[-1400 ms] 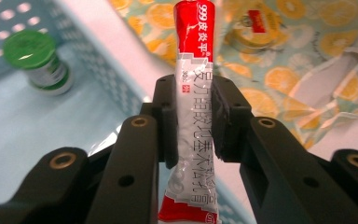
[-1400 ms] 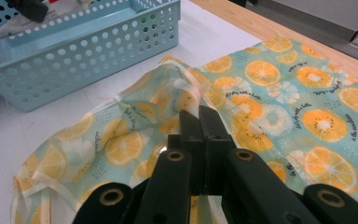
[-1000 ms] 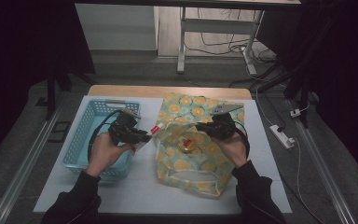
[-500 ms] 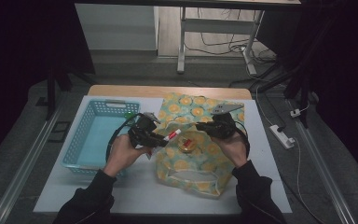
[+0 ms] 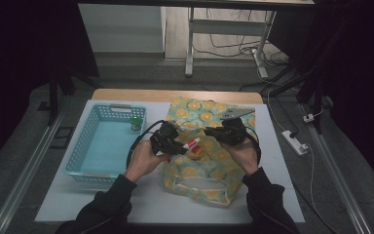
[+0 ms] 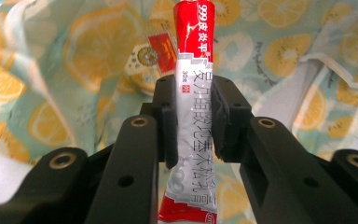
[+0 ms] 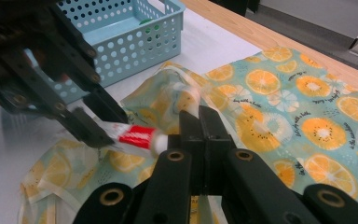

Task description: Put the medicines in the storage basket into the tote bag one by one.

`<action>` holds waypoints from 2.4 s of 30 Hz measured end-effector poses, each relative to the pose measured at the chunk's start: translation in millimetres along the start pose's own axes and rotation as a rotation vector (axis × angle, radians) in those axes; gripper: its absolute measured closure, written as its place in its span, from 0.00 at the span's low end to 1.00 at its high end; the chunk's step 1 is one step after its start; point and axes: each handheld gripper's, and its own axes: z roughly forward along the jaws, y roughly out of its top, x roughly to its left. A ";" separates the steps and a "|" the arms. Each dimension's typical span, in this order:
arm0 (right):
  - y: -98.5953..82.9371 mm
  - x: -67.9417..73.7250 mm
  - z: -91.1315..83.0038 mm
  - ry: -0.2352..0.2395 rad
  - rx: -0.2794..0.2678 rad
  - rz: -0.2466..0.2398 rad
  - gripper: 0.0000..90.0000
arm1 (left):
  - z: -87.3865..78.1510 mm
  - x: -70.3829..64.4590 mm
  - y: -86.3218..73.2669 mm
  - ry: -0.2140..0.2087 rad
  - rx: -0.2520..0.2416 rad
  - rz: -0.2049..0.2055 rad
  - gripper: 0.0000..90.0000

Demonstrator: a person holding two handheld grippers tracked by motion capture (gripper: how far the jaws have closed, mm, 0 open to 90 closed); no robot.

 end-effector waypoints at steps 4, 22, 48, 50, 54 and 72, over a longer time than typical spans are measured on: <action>-0.2 0.0 0.2 0.000 0.001 0.000 1.00 | 9.2 -1.0 6.4 0.006 0.004 0.012 0.81; 0.5 1.4 0.7 -0.002 -0.005 0.003 1.00 | 37.8 5.8 25.4 0.076 -0.022 0.005 0.81; -1.9 -1.5 2.7 -0.014 0.002 0.003 1.00 | 62.8 22.5 29.0 0.159 -0.045 -0.010 0.80; -2.1 -1.4 3.1 -0.014 0.002 0.002 1.00 | 64.5 23.0 28.8 0.159 -0.051 -0.011 0.79; -2.3 -1.8 2.7 -0.014 0.002 0.003 1.00 | 62.4 22.7 28.8 0.155 -0.073 -0.013 0.70; -2.5 -2.5 2.4 -0.014 0.003 0.009 1.00 | 31.3 13.4 16.5 0.039 -0.118 0.010 0.30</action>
